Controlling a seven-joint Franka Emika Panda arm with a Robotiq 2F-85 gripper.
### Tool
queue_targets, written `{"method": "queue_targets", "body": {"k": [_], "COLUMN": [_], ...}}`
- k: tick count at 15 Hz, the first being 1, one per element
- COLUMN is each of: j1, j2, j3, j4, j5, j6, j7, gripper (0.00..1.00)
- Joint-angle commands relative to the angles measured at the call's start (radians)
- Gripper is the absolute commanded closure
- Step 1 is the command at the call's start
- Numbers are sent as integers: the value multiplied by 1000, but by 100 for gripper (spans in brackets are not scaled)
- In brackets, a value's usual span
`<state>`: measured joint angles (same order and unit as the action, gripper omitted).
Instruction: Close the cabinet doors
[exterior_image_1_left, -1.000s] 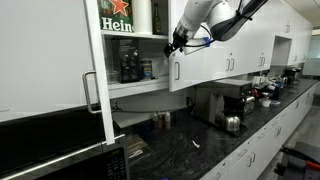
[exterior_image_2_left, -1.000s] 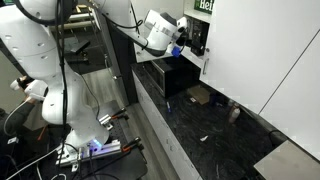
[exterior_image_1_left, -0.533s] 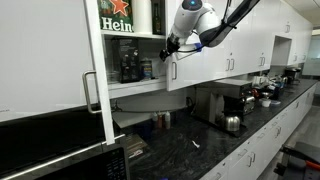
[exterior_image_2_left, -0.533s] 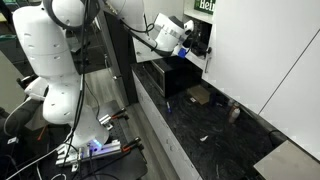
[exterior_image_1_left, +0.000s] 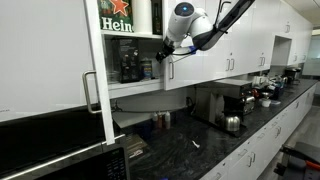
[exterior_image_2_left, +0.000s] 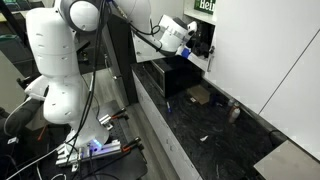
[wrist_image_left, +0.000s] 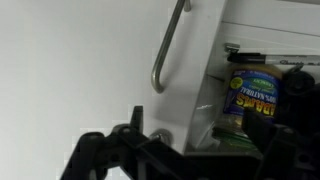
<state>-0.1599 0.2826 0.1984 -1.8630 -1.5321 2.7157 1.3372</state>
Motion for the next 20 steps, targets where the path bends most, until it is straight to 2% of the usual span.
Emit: {"method": "queue_targets", "body": {"k": [1, 9, 13, 14, 15, 16, 17, 18, 20], "j1": [12, 18, 8, 3, 4, 51, 47, -27, -48], "j2": [30, 33, 34, 37, -40, -82, -123, -164, -247], "j3": [-3, -3, 9, 13, 22, -41, -37, 49, 93], "j4": [42, 55, 36, 32, -77, -125, -185, -249, -352], "j5": [-28, -41, 56, 97, 126, 234, 326, 417, 597], "j6": [-27, -67, -73, -66, -59, -22, -5, -7, -21], "j7": [-15, -47, -194, -253, -274, -362, -436, -523, -665], "gripper": [0, 0, 0, 0, 0, 0, 0, 0, 0]}}
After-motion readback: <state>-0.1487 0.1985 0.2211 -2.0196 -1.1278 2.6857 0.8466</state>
